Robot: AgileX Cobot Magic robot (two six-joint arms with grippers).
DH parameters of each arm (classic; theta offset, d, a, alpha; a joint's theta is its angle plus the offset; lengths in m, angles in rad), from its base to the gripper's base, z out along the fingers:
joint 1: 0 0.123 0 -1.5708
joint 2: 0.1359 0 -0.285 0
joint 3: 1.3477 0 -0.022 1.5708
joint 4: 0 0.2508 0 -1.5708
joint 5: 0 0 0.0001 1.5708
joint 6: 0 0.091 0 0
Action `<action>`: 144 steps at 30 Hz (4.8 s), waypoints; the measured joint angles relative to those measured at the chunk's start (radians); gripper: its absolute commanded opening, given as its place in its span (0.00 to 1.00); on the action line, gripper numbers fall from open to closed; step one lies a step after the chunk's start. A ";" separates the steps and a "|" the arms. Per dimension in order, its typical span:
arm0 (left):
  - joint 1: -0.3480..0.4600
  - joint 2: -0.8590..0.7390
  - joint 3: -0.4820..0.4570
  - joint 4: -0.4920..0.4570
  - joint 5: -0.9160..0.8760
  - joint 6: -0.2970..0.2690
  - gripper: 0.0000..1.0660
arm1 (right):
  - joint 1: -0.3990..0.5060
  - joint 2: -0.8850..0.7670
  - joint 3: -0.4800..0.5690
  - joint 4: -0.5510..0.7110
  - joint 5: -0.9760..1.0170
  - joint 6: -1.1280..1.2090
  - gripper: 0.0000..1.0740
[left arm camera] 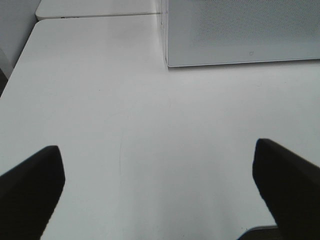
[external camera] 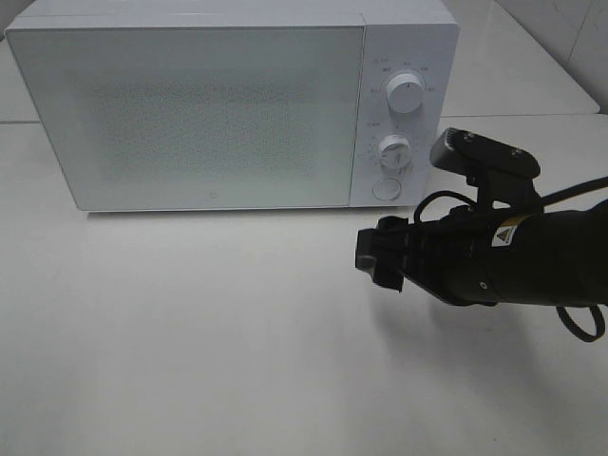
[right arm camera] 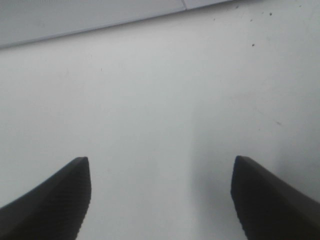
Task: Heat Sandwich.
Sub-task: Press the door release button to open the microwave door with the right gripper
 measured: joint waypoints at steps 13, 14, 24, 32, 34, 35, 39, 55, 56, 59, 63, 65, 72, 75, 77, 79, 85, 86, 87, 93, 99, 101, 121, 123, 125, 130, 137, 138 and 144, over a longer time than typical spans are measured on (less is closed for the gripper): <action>0.000 0.000 0.000 0.000 0.000 0.000 0.92 | 0.000 -0.117 -0.042 -0.073 0.433 -0.278 0.71; 0.000 0.000 0.000 0.000 0.000 0.000 0.92 | 0.000 -0.117 -0.042 -0.073 0.433 -0.278 0.71; 0.000 0.000 0.000 0.000 0.000 0.000 0.92 | 0.000 -0.210 -0.174 -0.285 0.853 -0.223 0.71; 0.000 0.000 0.000 0.000 0.000 0.000 0.92 | 0.000 -0.370 -0.198 -0.364 1.030 -0.218 0.71; 0.000 0.000 0.000 0.000 0.000 0.000 0.92 | 0.000 -0.416 -0.198 -0.373 1.063 -0.218 0.71; 0.000 0.000 0.000 0.000 0.000 0.000 0.92 | 0.000 -0.441 -0.198 -0.374 1.077 -0.218 0.71; 0.000 0.000 0.000 0.000 0.000 0.000 0.92 | 0.000 -0.539 -0.198 -0.374 1.130 -0.218 0.71; 0.000 0.000 0.000 0.000 0.000 0.000 0.92 | -0.069 -1.010 -0.195 -0.421 1.216 -0.144 0.71; 0.000 0.000 0.000 0.000 0.000 0.000 0.92 | -0.099 -1.035 -0.188 -0.423 1.216 -0.141 0.71; 0.000 0.000 0.000 0.000 0.000 0.000 0.92 | -0.221 -1.128 -0.150 -0.425 1.224 -0.138 0.71; 0.000 0.000 0.000 0.000 0.000 0.000 0.92 | -0.318 -1.222 -0.101 -0.425 1.232 -0.137 0.71; 0.000 0.000 0.000 0.000 0.000 0.000 0.92 | -0.335 -1.242 -0.086 -0.425 1.232 -0.137 0.71; 0.000 0.000 0.000 0.000 0.000 0.000 0.92 | -0.451 -1.402 -0.006 -0.425 1.245 -0.137 0.71; 0.000 0.000 0.000 0.000 0.000 0.000 0.92 | -0.475 -1.435 -0.006 -0.426 1.245 -0.137 0.71; 0.000 0.000 0.000 0.000 0.000 0.000 0.92 | -0.511 -1.487 -0.006 -0.426 1.245 -0.137 0.71; 0.000 0.000 0.000 0.000 0.000 0.000 0.92 | -0.519 -1.497 -0.006 -0.426 1.245 -0.137 0.71; 0.000 0.000 0.000 0.000 0.000 0.000 0.92 | -0.534 -1.512 -0.006 -0.425 1.245 -0.138 0.71; 0.000 0.000 0.000 0.000 0.000 0.000 0.92 | -0.534 -1.512 -0.006 -0.425 1.245 -0.138 0.71; 0.000 0.000 0.000 0.000 0.000 0.000 0.92 | -0.534 -1.512 -0.006 -0.425 1.245 -0.138 0.71; 0.000 0.000 0.000 0.000 0.000 0.000 0.92 | -0.534 -1.512 -0.006 -0.425 1.245 -0.138 0.71; 0.000 0.000 0.000 0.000 0.000 0.000 0.92 | -0.534 -1.512 -0.006 -0.425 1.245 -0.138 0.71; 0.000 0.000 0.000 0.000 0.000 0.000 0.92 | -0.534 -1.512 -0.006 -0.425 1.245 -0.138 0.71; 0.000 0.000 0.000 0.000 0.000 0.000 0.92 | -0.534 -1.512 -0.006 -0.374 1.245 -0.137 0.70; 0.000 0.000 0.000 0.000 0.000 0.000 0.92 | -0.534 -1.512 -0.006 -0.370 1.243 -0.122 0.70; 0.000 0.000 0.000 0.000 0.000 0.000 0.92 | -0.534 -1.512 -0.008 -0.370 1.232 -0.112 0.70; 0.000 0.000 0.000 0.000 0.000 0.000 0.92 | -0.534 -1.495 -0.030 -0.371 1.142 -0.103 0.70; 0.000 0.000 0.000 0.000 0.000 0.000 0.92 | -0.534 -1.371 -0.029 -0.371 1.040 -0.096 0.70; 0.000 0.000 0.000 0.000 0.000 0.000 0.92 | -0.534 -1.350 -0.029 -0.371 1.027 -0.096 0.70; 0.000 0.000 0.000 0.000 0.000 0.000 0.92 | -0.534 -1.248 -0.022 -0.371 0.926 -0.095 0.70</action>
